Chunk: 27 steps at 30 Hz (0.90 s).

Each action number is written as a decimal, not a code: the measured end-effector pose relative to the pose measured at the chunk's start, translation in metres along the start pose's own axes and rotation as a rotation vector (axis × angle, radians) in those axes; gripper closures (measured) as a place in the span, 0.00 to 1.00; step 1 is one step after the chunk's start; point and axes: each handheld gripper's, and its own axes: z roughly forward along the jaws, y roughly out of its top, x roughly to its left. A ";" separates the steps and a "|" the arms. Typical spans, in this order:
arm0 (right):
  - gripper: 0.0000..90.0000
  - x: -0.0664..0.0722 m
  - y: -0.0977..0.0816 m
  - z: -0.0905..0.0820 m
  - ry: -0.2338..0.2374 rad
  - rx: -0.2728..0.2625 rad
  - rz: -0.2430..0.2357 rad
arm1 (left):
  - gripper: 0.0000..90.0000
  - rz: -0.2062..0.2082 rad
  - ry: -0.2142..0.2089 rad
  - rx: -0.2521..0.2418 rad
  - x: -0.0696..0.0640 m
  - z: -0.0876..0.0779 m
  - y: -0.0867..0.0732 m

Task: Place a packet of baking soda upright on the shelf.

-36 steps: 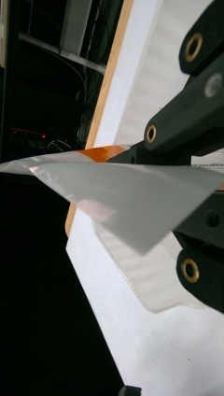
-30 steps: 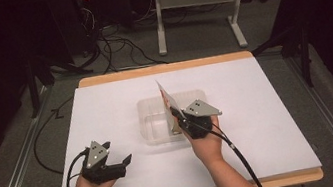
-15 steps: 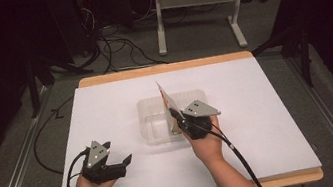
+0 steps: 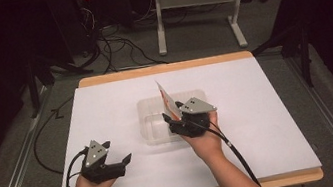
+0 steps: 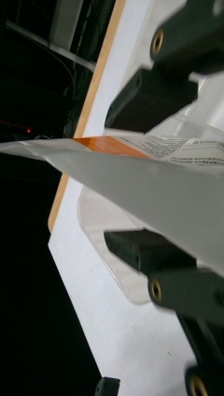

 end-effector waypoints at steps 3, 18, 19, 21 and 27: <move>0.27 0.000 0.001 0.001 -0.014 -0.003 -0.003 | 0.16 0.009 0.006 -0.003 0.000 -0.001 0.000; 0.23 0.004 -0.001 -0.024 0.003 -0.008 -0.012 | 0.16 0.004 0.005 0.003 0.000 -0.001 0.000; 0.23 0.004 -0.001 -0.024 0.003 -0.008 -0.012 | 0.16 0.002 0.003 0.002 0.000 -0.001 0.000; 0.23 0.003 -0.004 -0.032 0.008 -0.001 -0.008 | 0.16 -0.007 0.010 -0.001 0.002 -0.003 0.000; 0.23 0.001 -0.011 -0.053 0.038 -0.018 -0.005 | 0.16 -0.024 0.027 -0.012 0.009 -0.007 -0.001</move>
